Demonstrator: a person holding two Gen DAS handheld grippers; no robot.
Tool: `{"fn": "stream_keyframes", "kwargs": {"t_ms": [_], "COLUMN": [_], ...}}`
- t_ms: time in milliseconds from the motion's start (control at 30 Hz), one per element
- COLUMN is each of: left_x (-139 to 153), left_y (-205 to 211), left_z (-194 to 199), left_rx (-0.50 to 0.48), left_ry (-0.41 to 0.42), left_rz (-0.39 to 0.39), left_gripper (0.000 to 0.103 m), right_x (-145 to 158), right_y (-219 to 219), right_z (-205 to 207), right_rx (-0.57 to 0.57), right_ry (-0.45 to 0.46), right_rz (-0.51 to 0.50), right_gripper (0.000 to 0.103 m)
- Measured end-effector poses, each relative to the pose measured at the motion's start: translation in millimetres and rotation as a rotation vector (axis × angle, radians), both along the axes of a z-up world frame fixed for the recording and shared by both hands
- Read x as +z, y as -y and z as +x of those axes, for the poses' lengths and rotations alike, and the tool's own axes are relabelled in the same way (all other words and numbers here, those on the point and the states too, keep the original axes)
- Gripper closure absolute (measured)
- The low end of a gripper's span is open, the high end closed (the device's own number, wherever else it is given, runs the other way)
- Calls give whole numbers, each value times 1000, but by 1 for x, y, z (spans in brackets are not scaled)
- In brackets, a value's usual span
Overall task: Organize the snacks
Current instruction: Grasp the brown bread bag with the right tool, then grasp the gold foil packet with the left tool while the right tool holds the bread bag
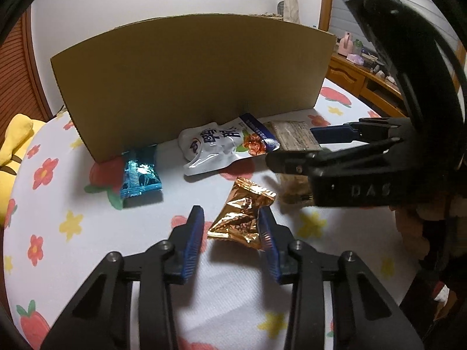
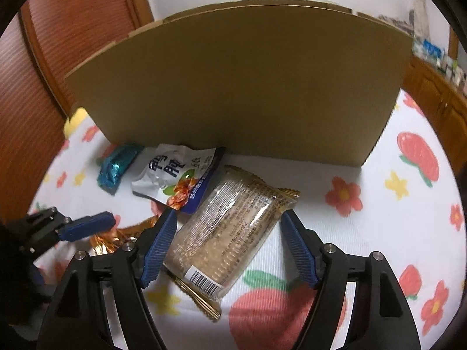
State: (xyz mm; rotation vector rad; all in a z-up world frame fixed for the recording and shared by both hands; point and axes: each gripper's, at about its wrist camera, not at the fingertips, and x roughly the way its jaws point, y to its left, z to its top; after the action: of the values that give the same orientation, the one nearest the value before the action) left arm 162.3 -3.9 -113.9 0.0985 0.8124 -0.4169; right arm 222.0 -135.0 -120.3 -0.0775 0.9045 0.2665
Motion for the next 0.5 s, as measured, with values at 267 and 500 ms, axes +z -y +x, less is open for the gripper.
{"fn": "stream_keyframes", "kwargs": {"t_ms": [267, 500], "left_x": [2, 2], "left_y": [-7, -6], "left_z": [-3, -5], "left_rx": [3, -7], "left_ry": [3, 4], "left_rz": [-29, -22], "left_gripper": [63, 62], "right_x": [-4, -5], "right_y": [1, 20], "right_z": [-10, -30], "right_rx": [38, 65], "right_ry": [28, 56], "right_rz": [-111, -82], "right_gripper": [52, 54]}}
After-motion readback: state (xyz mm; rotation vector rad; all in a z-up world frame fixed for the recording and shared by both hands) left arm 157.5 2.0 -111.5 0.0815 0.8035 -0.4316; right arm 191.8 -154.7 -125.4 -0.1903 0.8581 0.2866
